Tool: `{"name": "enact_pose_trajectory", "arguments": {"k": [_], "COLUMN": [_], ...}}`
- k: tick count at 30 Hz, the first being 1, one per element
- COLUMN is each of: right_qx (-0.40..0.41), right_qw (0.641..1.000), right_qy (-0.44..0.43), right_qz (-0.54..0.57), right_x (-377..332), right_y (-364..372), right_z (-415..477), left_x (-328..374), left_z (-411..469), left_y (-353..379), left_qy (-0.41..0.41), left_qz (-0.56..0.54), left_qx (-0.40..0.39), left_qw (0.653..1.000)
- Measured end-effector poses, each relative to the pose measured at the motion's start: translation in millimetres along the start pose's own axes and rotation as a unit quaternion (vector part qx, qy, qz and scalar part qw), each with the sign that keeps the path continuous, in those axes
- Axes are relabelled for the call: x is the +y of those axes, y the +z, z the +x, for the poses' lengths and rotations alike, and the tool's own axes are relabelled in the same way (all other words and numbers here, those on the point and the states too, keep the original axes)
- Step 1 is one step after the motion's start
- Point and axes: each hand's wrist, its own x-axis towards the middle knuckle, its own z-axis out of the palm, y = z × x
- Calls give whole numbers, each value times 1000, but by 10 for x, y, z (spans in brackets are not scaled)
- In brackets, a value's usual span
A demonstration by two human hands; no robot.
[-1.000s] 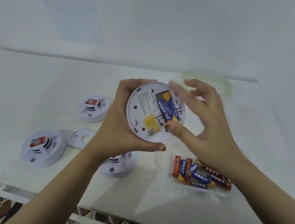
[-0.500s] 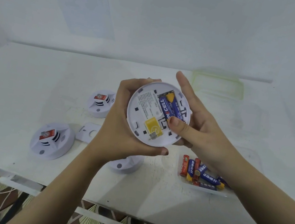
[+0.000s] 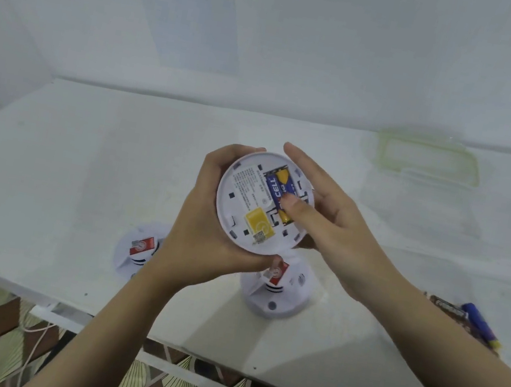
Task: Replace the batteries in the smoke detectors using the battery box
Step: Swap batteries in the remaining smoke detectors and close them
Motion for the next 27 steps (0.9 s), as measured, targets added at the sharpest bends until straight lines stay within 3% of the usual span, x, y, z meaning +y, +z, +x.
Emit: {"name": "enact_pose_trajectory", "arguments": {"k": [8, 16, 19, 24, 27], "right_qx": [107, 164, 169, 181, 159], "right_qw": [992, 984, 986, 962, 959], "right_qy": [33, 9, 16, 44, 81], "right_qz": [55, 63, 8, -202, -219], "right_x": [71, 213, 289, 345, 326], "right_y": [564, 945, 1046, 1208, 1335], "right_z": [283, 420, 498, 622, 650], "left_x": [-173, -405, -496, -640, -746], "left_z": [-131, -205, -203, -141, -89], "left_y": [-535, -819, -934, -1105, -1175], "left_qy": [2, 34, 32, 53, 104], "left_qz": [57, 51, 47, 89, 165], "left_qx": [-26, -49, -72, -90, -88], "left_qw": [998, 997, 996, 991, 977]}}
